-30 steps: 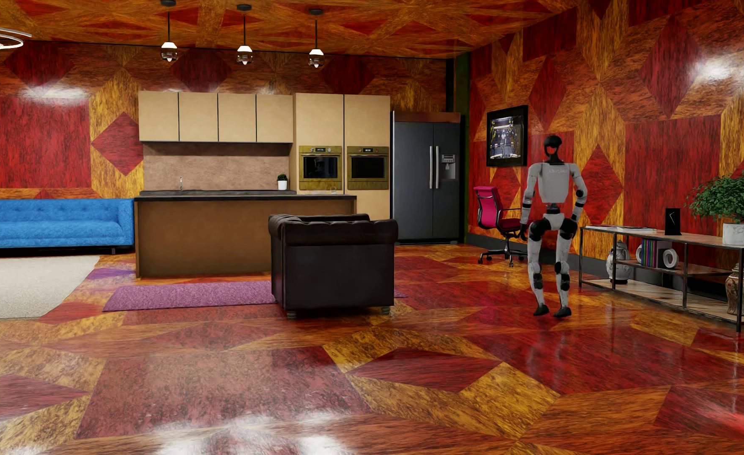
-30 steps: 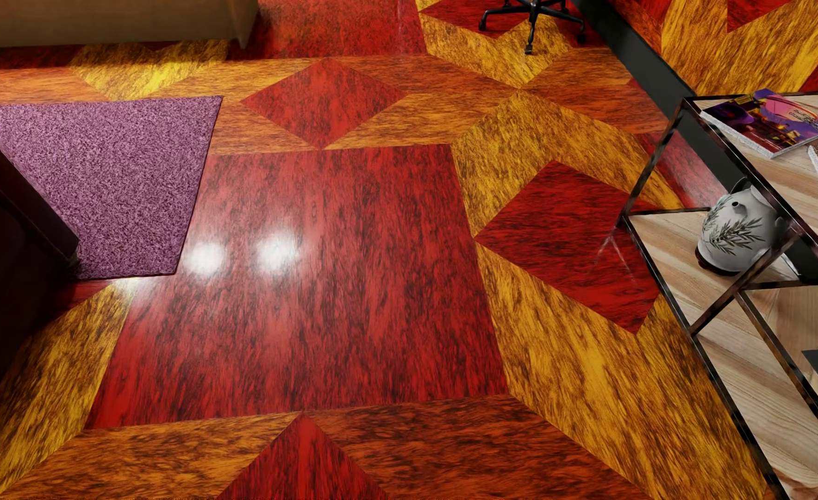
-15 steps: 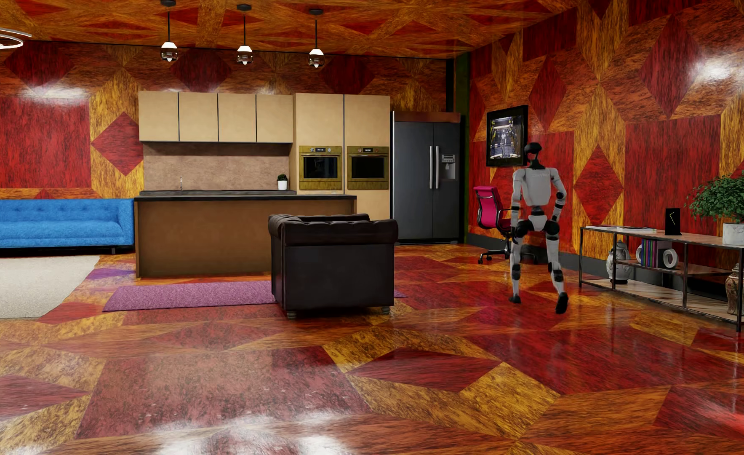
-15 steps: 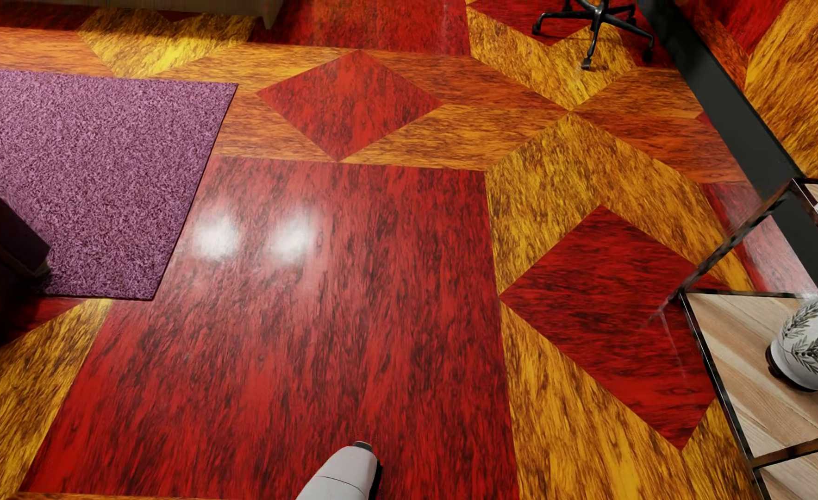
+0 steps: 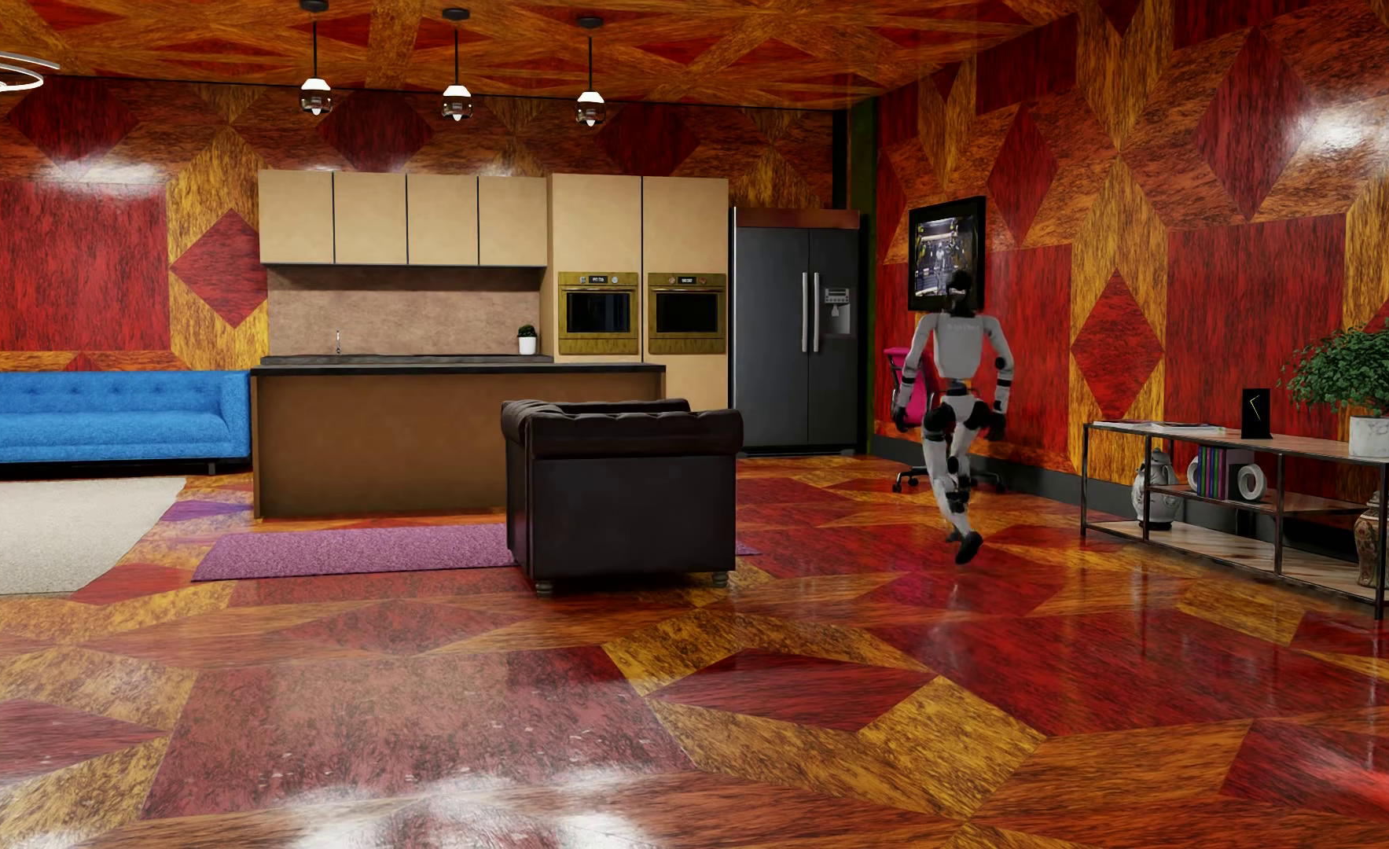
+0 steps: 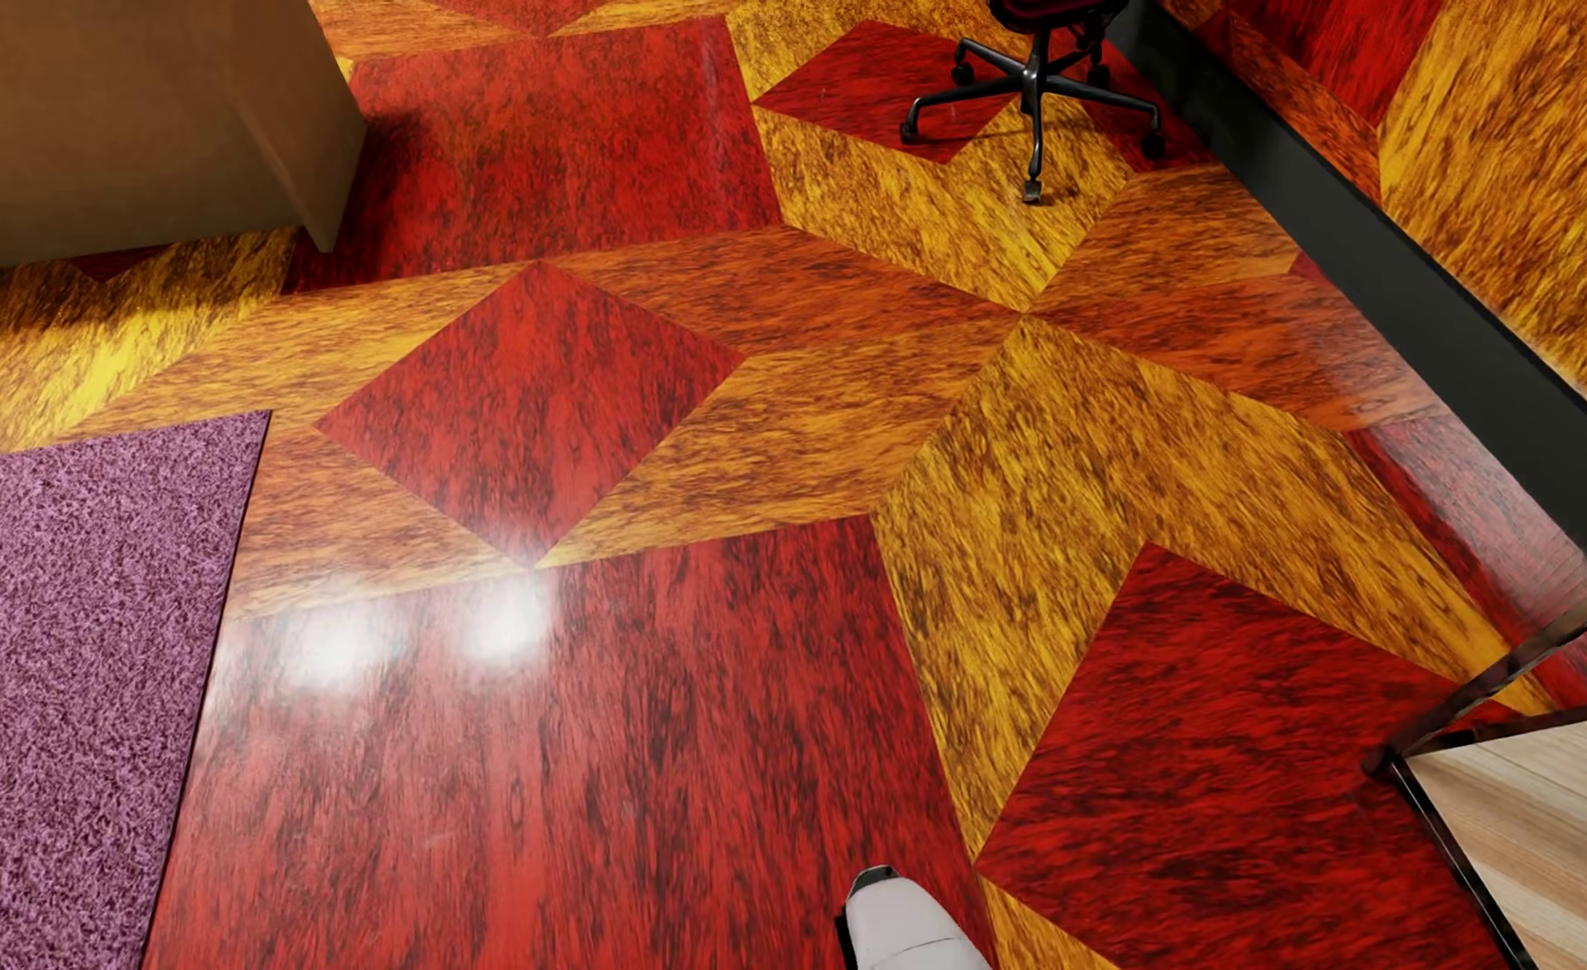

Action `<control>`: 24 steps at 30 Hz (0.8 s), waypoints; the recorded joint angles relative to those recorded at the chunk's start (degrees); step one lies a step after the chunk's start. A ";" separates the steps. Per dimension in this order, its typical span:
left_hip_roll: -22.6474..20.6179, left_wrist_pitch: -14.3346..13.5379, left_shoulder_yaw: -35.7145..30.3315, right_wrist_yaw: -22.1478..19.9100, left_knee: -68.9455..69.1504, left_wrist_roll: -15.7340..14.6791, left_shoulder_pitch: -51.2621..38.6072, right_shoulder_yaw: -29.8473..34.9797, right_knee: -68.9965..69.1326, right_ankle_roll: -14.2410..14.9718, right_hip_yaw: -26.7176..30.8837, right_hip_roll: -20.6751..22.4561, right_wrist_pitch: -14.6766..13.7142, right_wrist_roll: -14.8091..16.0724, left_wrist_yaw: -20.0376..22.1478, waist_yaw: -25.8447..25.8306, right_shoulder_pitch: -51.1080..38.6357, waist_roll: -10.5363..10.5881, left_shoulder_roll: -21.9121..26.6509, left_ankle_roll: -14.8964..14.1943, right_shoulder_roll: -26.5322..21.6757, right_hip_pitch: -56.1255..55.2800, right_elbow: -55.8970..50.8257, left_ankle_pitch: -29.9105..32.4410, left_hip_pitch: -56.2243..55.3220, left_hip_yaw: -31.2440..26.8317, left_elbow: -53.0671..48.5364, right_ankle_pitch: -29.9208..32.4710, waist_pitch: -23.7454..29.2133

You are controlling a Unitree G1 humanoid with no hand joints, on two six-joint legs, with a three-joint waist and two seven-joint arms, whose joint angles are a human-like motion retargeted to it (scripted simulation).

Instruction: Approach the counter

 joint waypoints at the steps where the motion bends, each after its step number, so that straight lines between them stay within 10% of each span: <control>1: 1.45 0.00 -0.14 0.00 7.89 0.00 0.92 0.65 3.58 0.00 0.00 2.24 0.00 0.00 0.00 1.74 -0.19 1.12 -0.75 0.00 0.18 0.96 1.30 8.81 -2.25 0.00 2.17 2.62 -0.60; 3: 3.25 0.00 -1.92 0.00 29.52 0.00 3.16 -0.10 5.35 0.00 0.00 6.84 0.00 0.00 0.00 6.11 -1.45 1.40 -0.73 0.00 0.98 7.03 2.55 15.31 -13.31 0.00 4.29 -0.99 -1.49; 6: 1.83 0.00 -2.95 0.00 38.37 0.00 5.63 -2.52 -2.17 0.00 0.00 7.47 0.00 0.00 0.00 15.16 -4.60 -1.53 -0.76 0.00 0.61 24.87 0.93 -0.66 -29.34 0.00 5.90 -13.88 -0.74; 12: 3.56 0.00 -1.92 0.00 -15.01 0.00 8.97 -6.93 -12.69 0.00 0.00 2.71 0.00 0.00 0.00 27.63 -11.12 -4.32 -0.20 0.00 -3.62 51.70 -12.30 11.28 -44.67 0.00 7.41 -36.21 -1.85; 15: 4.01 0.00 -2.49 0.00 0.56 0.00 9.85 -10.47 -7.11 0.00 0.00 -2.65 0.00 0.00 0.00 31.09 -10.74 -5.34 -0.71 0.00 -2.60 57.80 -12.75 3.42 -48.71 0.00 10.35 -27.52 -2.56; 18: -3.02 0.00 -2.13 0.00 12.81 0.00 9.52 -10.58 22.14 0.00 0.00 -6.38 0.00 0.00 0.00 28.90 -7.05 -7.79 -1.41 0.00 0.49 48.51 -5.14 1.77 -44.82 0.00 14.33 -1.27 -2.58; 21: -6.82 0.00 -1.23 0.00 5.57 0.00 8.28 -7.19 42.76 0.00 0.00 -2.44 0.00 0.00 0.00 20.41 -5.06 -5.75 -1.52 0.00 1.90 29.94 -1.47 -1.95 -28.47 0.00 8.97 -9.05 -0.50; 24: -5.82 0.00 0.53 0.00 -4.48 0.00 6.73 -4.09 18.27 0.00 0.00 0.84 0.00 0.00 0.00 11.63 -1.10 -3.06 -0.42 0.00 2.06 15.88 0.73 -3.03 -12.73 0.00 0.71 -1.46 -0.42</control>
